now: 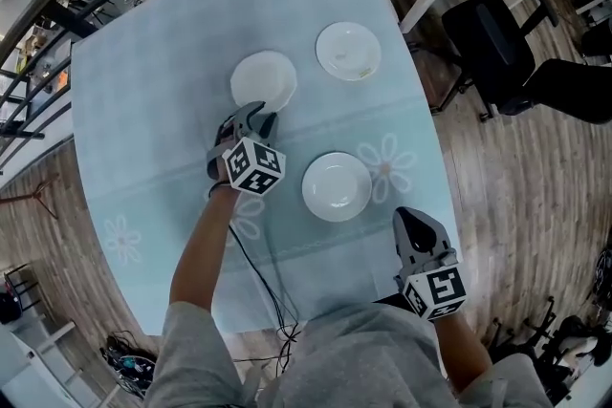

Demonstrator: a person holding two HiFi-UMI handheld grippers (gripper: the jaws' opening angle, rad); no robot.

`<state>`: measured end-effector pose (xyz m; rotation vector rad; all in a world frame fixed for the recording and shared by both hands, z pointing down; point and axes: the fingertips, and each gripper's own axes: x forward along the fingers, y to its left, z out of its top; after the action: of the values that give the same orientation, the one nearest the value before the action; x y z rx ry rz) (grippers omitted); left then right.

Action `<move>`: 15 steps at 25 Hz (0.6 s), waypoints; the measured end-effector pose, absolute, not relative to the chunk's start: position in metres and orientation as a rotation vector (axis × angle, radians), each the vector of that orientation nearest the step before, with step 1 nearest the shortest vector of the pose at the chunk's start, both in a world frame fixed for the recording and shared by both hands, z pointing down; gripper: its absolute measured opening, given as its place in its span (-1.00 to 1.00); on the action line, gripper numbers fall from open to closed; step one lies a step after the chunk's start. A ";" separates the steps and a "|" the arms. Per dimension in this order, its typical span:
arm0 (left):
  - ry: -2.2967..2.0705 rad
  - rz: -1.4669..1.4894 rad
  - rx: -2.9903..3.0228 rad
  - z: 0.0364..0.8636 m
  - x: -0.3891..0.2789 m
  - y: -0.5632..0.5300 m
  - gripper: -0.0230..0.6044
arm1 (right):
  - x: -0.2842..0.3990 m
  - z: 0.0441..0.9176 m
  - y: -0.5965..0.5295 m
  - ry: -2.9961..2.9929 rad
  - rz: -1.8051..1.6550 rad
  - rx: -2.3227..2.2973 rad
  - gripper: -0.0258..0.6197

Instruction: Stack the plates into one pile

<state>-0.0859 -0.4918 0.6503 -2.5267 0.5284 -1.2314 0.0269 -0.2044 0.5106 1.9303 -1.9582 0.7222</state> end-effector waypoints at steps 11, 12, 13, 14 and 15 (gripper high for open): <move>0.517 -1.241 -2.617 0.656 -0.078 -0.493 -0.64 | 0.034 0.515 -0.193 -1.931 0.737 1.941 -0.83; 0.520 -1.243 -2.615 0.657 -0.077 -0.492 -0.67 | 0.034 0.515 -0.192 -1.934 0.732 1.937 -0.84; 0.525 -1.249 -2.606 0.658 -0.077 -0.492 -0.69 | 0.034 0.514 -0.191 -1.937 0.725 1.934 -0.83; 0.531 -1.259 -2.594 0.658 -0.076 -0.491 -0.70 | 0.035 0.513 -0.190 -1.939 0.718 1.933 -0.83; 0.540 -1.272 -2.581 0.658 -0.076 -0.491 -0.72 | 0.035 0.511 -0.189 -1.942 0.712 1.935 -0.83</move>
<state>-0.0762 -0.4909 0.6584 -2.5808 0.5399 -1.2718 0.0351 -0.1885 0.5115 1.9347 -1.9421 0.7120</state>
